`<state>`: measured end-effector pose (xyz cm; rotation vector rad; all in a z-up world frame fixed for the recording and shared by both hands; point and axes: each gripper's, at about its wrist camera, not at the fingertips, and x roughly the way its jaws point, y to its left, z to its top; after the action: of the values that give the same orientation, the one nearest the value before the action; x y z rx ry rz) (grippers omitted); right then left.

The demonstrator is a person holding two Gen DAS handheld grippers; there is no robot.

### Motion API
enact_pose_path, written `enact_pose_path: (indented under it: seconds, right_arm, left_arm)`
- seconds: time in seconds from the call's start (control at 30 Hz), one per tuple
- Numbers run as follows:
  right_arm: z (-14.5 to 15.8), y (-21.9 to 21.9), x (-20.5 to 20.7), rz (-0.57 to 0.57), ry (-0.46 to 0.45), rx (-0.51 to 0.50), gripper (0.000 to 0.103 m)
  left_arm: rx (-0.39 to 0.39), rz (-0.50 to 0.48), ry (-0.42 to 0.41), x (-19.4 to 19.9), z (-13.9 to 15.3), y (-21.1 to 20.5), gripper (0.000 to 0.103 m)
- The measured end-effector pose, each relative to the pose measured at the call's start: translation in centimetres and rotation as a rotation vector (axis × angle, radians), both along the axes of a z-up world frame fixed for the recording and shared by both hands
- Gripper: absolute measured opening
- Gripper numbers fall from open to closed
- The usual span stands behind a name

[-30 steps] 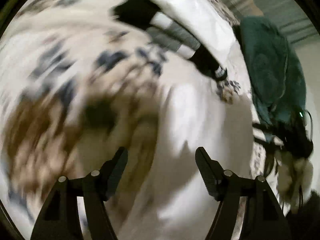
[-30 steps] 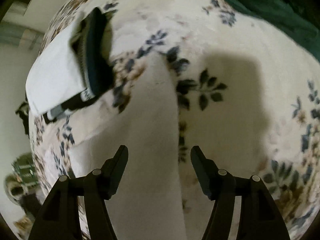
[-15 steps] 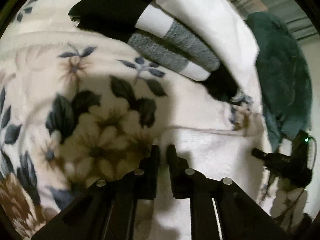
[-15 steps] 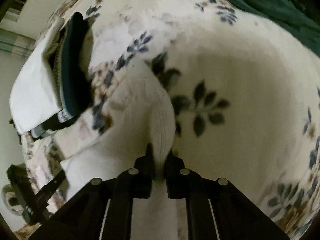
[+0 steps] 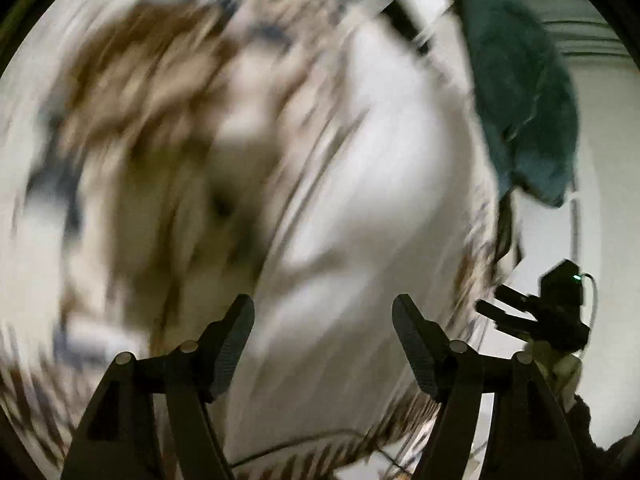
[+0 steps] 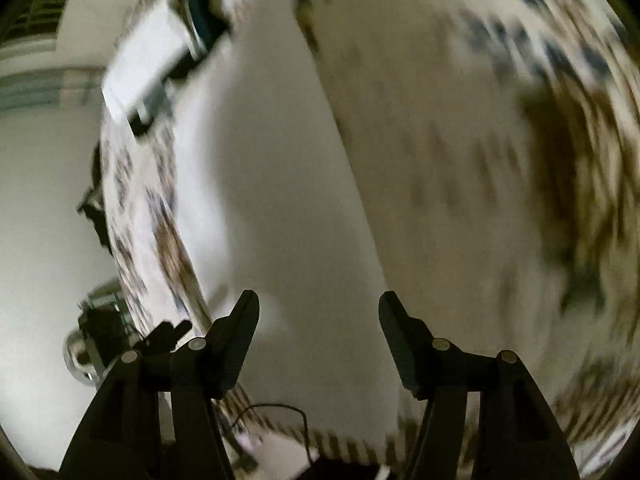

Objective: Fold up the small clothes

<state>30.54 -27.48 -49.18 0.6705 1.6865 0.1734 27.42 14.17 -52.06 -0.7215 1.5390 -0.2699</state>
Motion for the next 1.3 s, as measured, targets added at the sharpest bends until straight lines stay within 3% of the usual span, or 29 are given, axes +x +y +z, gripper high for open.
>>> enact_pose_path:
  seconds: [0.17, 0.27, 0.3, 0.33, 0.47, 0.6, 0.73, 0.83, 0.97, 1.0, 1.03, 1.1, 1.13, 1.17, 1.3]
  right_arm:
    - [-4.7, 2.2, -9.5, 0.007, 0.152, 0.009, 0.064]
    - [-7.9, 4.2, -13.1, 0.021, 0.204, -0.022, 0.063]
    - [-8.7, 4.5, -14.2, -0.01, 0.207, -0.026, 0.039]
    - [-9.0, 4.8, -14.9, -0.029, 0.206, -0.039, 0.008]
    - [-7.3, 5.6, -16.9, -0.083, 0.167, -0.143, 0.006]
    - [-5.1, 6.5, -18.2, -0.049, 0.147, -0.22, 0.005]
    - [-5.2, 7.2, -19.4, -0.017, 0.161, -0.227, 0.005]
    - [-7.8, 9.7, -18.9, 0.015, 0.195, -0.219, 0.005]
    - [-9.8, 10.5, -17.7, 0.048, 0.201, -0.173, 0.016]
    - [-9.8, 10.2, -17.4, 0.036, 0.196, -0.134, 0.027]
    - [-9.6, 9.8, -17.5, 0.025, 0.187, -0.097, 0.046]
    - [-9.1, 9.0, -17.8, 0.013, 0.159, -0.044, 0.063]
    - [-9.1, 8.9, -18.0, 0.018, 0.148, -0.032, 0.063]
    - [-9.3, 8.7, -18.1, 0.025, 0.145, -0.028, 0.063]
    - [-10.9, 8.9, -18.2, 0.005, 0.138, 0.039, 0.063]
  left_arm:
    - [0.083, -0.016, 0.075, -6.3, -2.7, -1.4, 0.065]
    - [0.148, -0.037, 0.043, -7.8, -2.6, -2.5, 0.008]
    - [0.154, -0.018, 0.028, -8.1, -2.3, -2.6, 0.007]
    - [0.159, 0.002, 0.017, -8.2, -2.0, -2.6, 0.007]
    - [0.179, 0.044, -0.034, -9.1, 0.3, -2.5, 0.005]
    - [0.16, 0.048, -0.036, -10.4, 1.7, -2.2, 0.005]
    - [0.175, 0.023, -0.004, -11.5, 0.3, -1.3, 0.005]
    - [0.189, 0.016, 0.04, -11.8, -2.1, -0.5, 0.005]
    - [0.082, 0.05, 0.072, -11.4, -3.5, 1.0, 0.009]
    - [0.052, 0.059, 0.061, -11.3, -3.2, 1.3, 0.011]
    - [0.026, 0.063, 0.045, -11.3, -2.8, 1.6, 0.016]
    - [-0.008, 0.063, 0.004, -11.5, -2.2, 2.4, 0.063]
    - [-0.039, 0.064, -0.01, -11.5, -2.3, 2.6, 0.073]
    - [-0.066, 0.07, -0.006, -11.4, -2.8, 2.6, 0.076]
    - [-0.156, 0.045, 0.038, -10.6, -5.6, 0.8, 0.076]
